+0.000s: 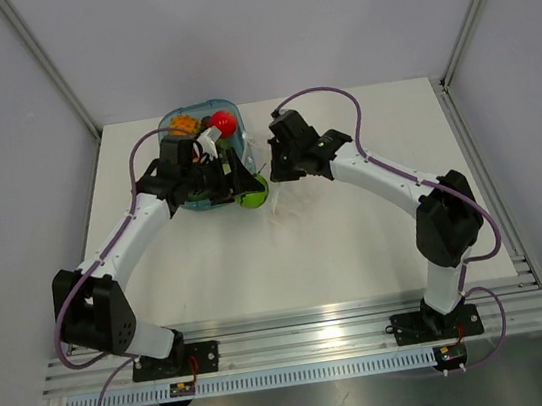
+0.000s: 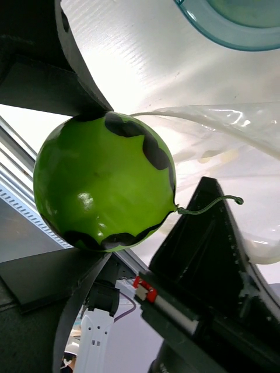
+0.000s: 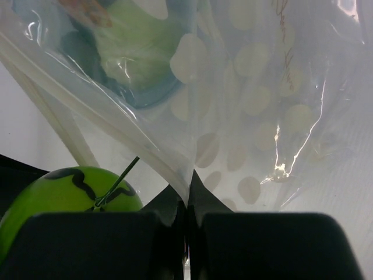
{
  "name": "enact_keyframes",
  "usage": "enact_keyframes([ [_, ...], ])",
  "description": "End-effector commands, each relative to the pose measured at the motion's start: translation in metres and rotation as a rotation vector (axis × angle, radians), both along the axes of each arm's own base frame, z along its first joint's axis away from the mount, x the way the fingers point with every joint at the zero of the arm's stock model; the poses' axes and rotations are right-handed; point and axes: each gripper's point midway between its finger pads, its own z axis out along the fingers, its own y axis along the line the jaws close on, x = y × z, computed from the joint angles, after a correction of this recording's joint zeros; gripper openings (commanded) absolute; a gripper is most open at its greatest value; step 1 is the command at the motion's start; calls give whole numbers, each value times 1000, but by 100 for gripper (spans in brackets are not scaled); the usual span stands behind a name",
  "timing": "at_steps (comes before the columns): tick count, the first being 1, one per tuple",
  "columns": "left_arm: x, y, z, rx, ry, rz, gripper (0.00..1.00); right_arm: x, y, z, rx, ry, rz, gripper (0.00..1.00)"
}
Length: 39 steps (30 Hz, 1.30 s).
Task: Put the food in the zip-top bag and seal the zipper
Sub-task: Place the fake fruit in the zipper food storage bag.
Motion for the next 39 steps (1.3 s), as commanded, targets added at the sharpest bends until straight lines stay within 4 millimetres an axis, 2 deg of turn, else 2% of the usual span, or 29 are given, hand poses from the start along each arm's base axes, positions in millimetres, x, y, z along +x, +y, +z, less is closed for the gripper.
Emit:
enact_keyframes([
  [1,20,-7,26,-26,-57,42,34,2,8,44,121,-69,9,0],
  [7,41,-12,28,-23,-44,115,34,-12,19,53,213,-45,55,0],
  [13,61,-14,23,57,-45,170,35,-24,21,72,282,-48,73,0],
  [15,65,-18,29,66,-57,165,37,-26,20,76,290,-49,73,0],
  [16,68,-19,24,74,-50,160,39,-26,20,77,290,-49,73,0],
  [17,67,-24,29,73,-58,143,43,-27,18,75,282,-48,68,0],
  [19,64,-29,26,84,-44,110,51,-25,16,73,277,-51,58,0],
  [20,62,-31,22,94,-37,93,61,-26,15,69,271,-47,52,0],
  [22,56,-35,21,89,-31,69,70,-25,15,66,270,-45,47,0],
  [26,45,-38,30,58,-48,14,79,-24,15,59,264,-38,43,0],
  [31,29,-41,36,33,-48,-61,98,-21,12,54,249,-50,29,0],
  [39,23,-39,32,48,-45,-83,99,-18,15,53,258,-51,31,0],
])
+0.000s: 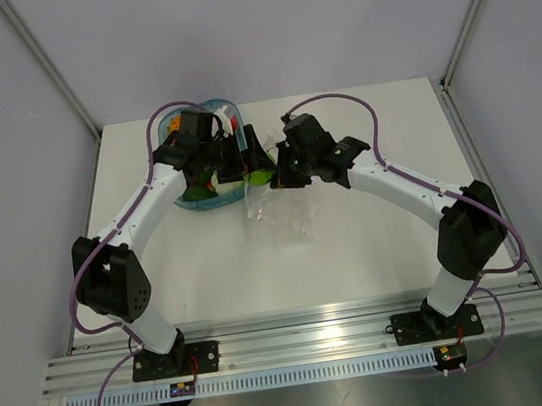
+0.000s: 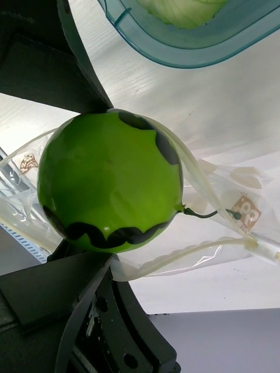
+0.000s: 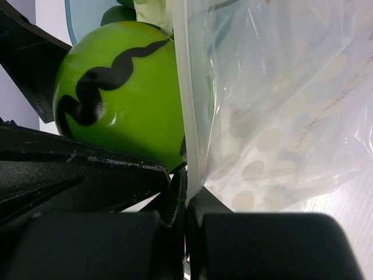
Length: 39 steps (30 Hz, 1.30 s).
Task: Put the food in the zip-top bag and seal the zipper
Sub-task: Place the fake fruit in the zipper food storage bag.
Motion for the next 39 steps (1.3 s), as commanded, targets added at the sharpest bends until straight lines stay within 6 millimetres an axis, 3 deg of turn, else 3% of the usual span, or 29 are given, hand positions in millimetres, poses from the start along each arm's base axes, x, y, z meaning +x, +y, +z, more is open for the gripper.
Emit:
enact_keyframes([
  [1,-28,-11,24,-62,-13,-112,99,16,12,33,90,-102,-12,0],
  [8,-26,2,19,15,-29,-79,99,12,10,37,96,-114,-8,0],
  [12,-24,7,5,71,-8,-78,86,12,8,43,105,-135,-12,0],
  [17,-32,6,-13,152,22,-104,80,16,17,53,134,-155,11,0],
  [22,-22,30,-17,301,-11,-11,71,18,25,57,155,-154,36,0],
  [30,-5,72,-20,605,-72,109,66,12,23,65,197,-166,40,0],
  [34,-9,68,-21,705,-94,87,72,10,27,69,218,-165,56,0],
  [36,-14,60,-22,687,-87,58,89,11,28,68,217,-165,57,0],
  [39,-17,54,-17,643,-97,45,99,10,29,61,210,-150,58,0],
])
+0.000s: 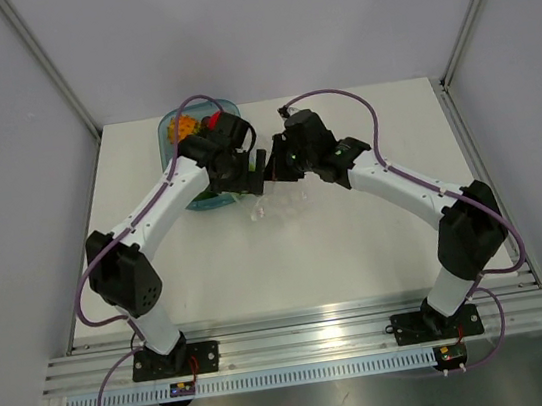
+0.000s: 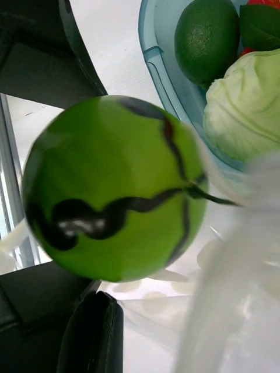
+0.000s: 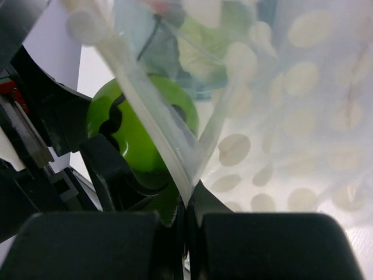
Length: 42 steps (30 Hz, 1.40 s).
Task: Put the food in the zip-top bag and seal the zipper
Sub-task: Place the fake fruit in the zipper food storage bag.
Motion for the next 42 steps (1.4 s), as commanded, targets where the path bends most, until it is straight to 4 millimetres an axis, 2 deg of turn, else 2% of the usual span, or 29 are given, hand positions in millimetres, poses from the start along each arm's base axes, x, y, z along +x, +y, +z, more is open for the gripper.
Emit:
enact_keyframes([
  [1,5,-3,20,-20,-58,-13,99,0,10,39,97,-77,29,0],
  [6,1,-5,31,-54,-67,-29,99,1,11,31,91,-65,25,0],
  [12,3,-18,44,-132,-92,-37,99,1,17,28,109,-50,42,0],
  [19,10,-33,39,-183,-69,-29,99,-2,21,23,128,-23,55,0],
  [22,7,-38,41,-226,-72,-52,99,-2,19,21,112,-24,50,0],
  [36,9,-17,54,-249,-114,77,99,-2,20,19,115,-12,49,0],
  [42,3,-18,60,-272,-113,69,99,-2,20,17,114,-9,47,0],
])
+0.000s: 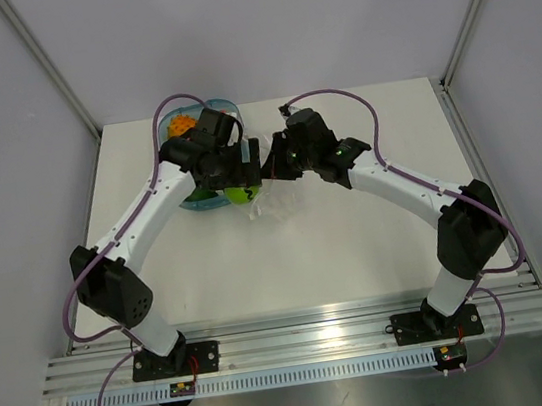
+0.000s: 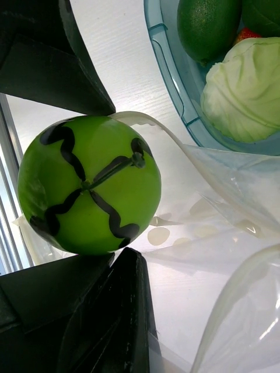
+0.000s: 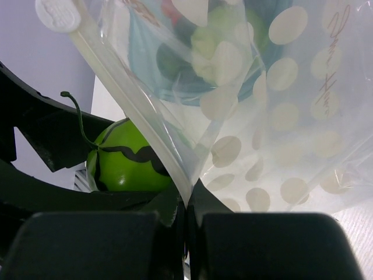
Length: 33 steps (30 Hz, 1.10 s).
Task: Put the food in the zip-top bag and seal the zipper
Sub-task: Place the fake fruit in the zipper food storage bag.
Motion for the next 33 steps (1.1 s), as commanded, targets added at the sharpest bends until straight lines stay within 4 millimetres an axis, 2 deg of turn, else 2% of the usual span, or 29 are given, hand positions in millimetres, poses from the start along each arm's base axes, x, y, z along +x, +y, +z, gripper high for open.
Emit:
enact_keyframes([
  [1,7,-8,31,-86,-98,7,99,-4,14,12,53,-18,44,0],
  [13,6,8,55,-92,-159,34,99,-4,14,12,55,-16,43,0],
  [22,9,16,55,-64,-169,64,99,-4,15,12,58,-17,44,0],
  [26,11,30,70,-43,-226,113,99,-4,14,11,53,-13,41,0],
  [28,8,39,87,-56,-267,130,99,-4,14,10,52,-13,41,0],
  [30,1,45,105,-77,-312,129,99,-3,15,9,51,-11,41,0],
  [33,-13,47,120,-116,-339,108,99,-3,15,7,47,-6,39,0],
])
